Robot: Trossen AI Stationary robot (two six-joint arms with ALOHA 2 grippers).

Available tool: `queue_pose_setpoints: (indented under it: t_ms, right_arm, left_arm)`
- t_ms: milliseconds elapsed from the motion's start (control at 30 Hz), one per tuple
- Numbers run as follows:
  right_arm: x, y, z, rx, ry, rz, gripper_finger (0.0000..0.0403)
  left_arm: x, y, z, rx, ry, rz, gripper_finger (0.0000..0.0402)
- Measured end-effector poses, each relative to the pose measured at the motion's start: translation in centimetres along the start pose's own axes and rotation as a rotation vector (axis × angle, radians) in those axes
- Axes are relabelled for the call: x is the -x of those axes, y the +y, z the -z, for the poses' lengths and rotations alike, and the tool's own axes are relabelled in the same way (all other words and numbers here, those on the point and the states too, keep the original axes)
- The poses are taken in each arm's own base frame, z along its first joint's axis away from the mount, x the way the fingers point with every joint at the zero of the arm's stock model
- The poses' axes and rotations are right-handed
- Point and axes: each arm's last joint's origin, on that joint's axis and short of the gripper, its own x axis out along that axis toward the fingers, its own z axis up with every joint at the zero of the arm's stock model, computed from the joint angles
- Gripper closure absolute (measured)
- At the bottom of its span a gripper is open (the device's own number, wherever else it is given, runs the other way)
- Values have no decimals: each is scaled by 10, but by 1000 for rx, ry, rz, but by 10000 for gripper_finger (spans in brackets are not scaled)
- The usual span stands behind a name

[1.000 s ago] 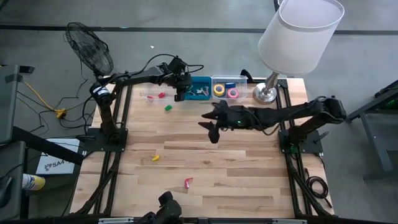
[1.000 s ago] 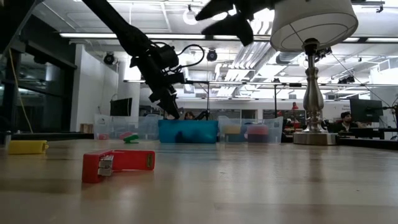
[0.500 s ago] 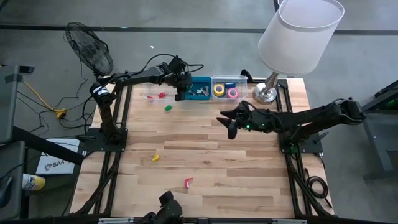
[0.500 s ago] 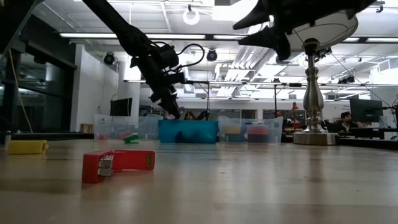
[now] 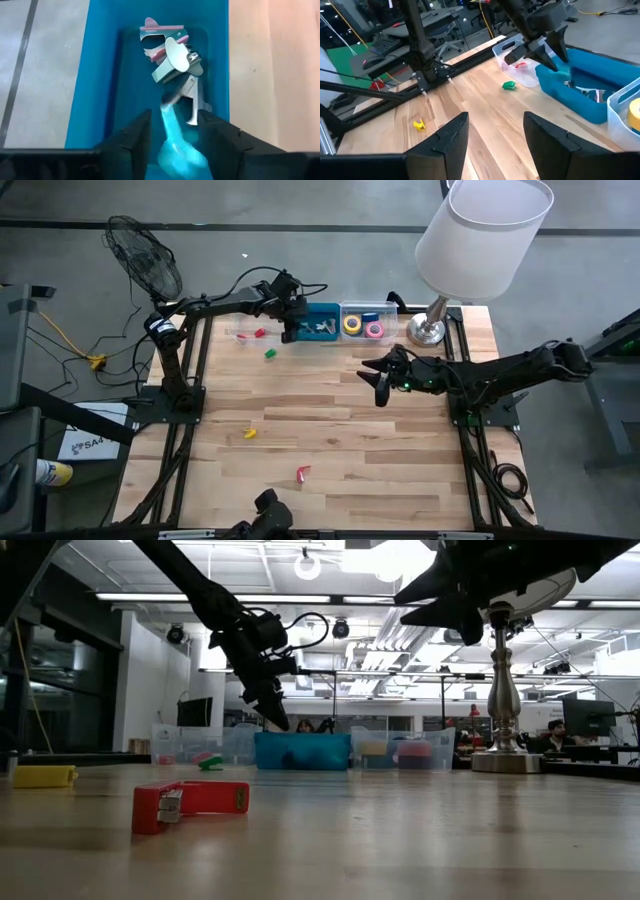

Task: Pick and place Stapler, Stapler remover, tape
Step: Put the light blue staple remover into the blue bin, then put the red stapler into the left transparent bin

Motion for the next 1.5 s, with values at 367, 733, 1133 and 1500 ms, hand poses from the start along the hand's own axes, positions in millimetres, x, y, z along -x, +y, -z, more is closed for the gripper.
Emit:
queue_pose_setpoints:
  t_ms: [367, 733, 1133, 1500]
  right_arm:
    - [1, -2, 9, 29, 69, 28, 222]
    - [23, -10, 42, 28, -7, 0, 222]
    - [63, -49, 77, -21, -208, -379, 222]
    - [77, -61, 84, 55, -114, -341, 222]
  left_arm:
    - [1, -2, 1, 5, -1, 32, 200]
    - [13, -12, 5, 4, 23, 177, 200]
    - [41, -34, -23, -16, -86, 202, 200]
    - [64, -88, -51, -8, -37, 213, 200]
